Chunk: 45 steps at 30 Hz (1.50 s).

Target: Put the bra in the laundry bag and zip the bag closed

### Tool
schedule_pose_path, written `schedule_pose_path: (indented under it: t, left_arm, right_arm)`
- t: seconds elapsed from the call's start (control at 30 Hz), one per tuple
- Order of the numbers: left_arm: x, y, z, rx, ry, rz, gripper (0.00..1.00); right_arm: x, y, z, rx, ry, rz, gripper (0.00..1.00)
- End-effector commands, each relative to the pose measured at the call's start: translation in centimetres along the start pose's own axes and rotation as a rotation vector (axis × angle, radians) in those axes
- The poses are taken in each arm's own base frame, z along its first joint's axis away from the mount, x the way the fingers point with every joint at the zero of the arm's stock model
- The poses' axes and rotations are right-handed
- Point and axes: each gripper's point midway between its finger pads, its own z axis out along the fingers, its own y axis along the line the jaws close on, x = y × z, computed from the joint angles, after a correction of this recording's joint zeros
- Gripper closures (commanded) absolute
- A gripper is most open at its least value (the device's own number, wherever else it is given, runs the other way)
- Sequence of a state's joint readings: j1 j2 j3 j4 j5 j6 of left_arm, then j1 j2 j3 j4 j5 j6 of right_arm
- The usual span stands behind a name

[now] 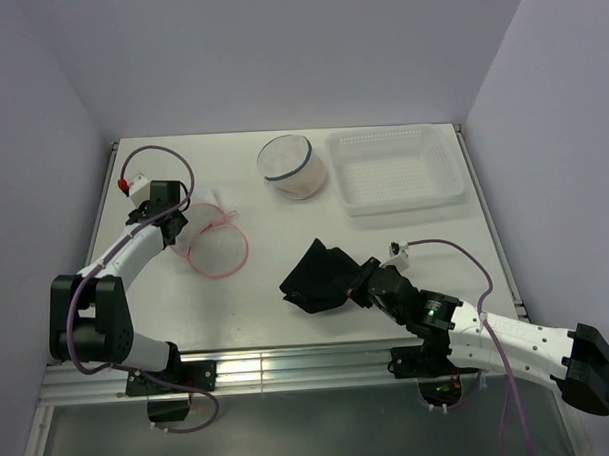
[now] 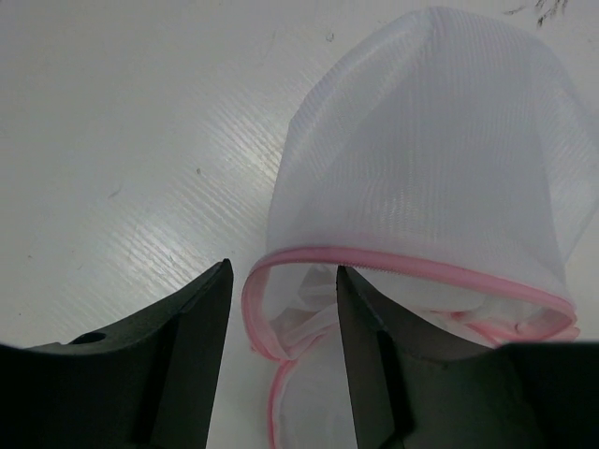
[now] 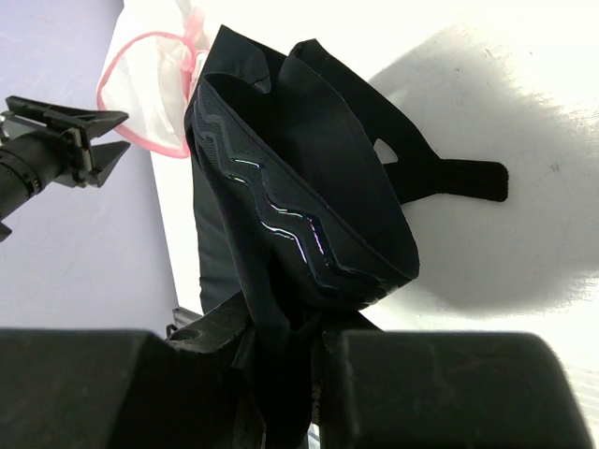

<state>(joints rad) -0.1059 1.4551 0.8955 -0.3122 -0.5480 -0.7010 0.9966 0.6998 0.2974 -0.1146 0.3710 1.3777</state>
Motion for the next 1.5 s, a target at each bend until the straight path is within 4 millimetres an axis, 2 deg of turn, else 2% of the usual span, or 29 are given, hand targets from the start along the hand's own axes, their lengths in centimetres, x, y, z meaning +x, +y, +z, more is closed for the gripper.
schedule_pose_path:
  t: [0.0,0.63,0.73,0.83,0.87,0.9,0.97,1.1,1.23,1.3,1.33,1.47]
  left_arm:
    - [-1.5,0.3,-0.5,-0.004,-0.058,-0.037,0.45]
    - [-1.5,-0.6,1.2,-0.024,-0.055,-0.02,0.47]
    - [-1.2,-0.6,1.1,-0.009,-0.053,-0.03,0.53]
    - [-0.7,-0.9,1.0,0.021,-0.047,-0.042,0.69]
    - [-0.7,-1.2,1.0,0.038,-0.049,-0.051,0.82]
    - [-0.1,-1.3,0.8,0.06,-0.036,-0.053,0.91]
    - [0.5,-1.8,0.2,0.093,-0.028,-0.058,1.0]
    - [1.6,-2.5,-2.1,0.19,-0.033,-0.088,1.0]
    - [3.4,-4.2,-5.2,0.322,-0.011,-0.063,1.0]
    - [3.9,-4.5,-6.6,0.374,-0.008,-0.057,1.0]
    - [4.5,-5.0,-7.4,0.411,0.002,-0.038,1.0]
    - [6.8,-6.1,-10.2,0.529,0.047,-0.006,1.0]
  right_arm:
    - [-0.6,1.4,0.0,-0.044,-0.023,0.012,0.99]
    - [-0.7,1.4,-0.1,-0.047,-0.022,0.003,0.99]
    - [-0.7,1.4,-0.1,-0.046,-0.024,-0.001,0.99]
    - [-0.8,1.6,-0.2,-0.045,-0.029,-0.009,0.99]
    - [-1.0,1.8,-0.2,-0.047,-0.032,-0.011,0.99]
    - [-1.0,1.9,-0.3,-0.05,-0.035,-0.021,0.99]
    - [-1.5,2.6,-0.5,-0.065,-0.049,-0.027,0.99]
    - [-2.3,4.7,-1.3,-0.101,-0.065,-0.085,1.0]
    - [-2.9,8.4,-2.5,-0.164,-0.054,-0.143,1.0]
    - [-2.9,9.6,-2.9,-0.184,-0.038,-0.187,1.0]
    - [-3.2,11.0,-3.4,-0.21,-0.042,-0.196,1.0]
    - [-2.9,13.0,-3.0,-0.215,-0.02,-0.265,1.0]
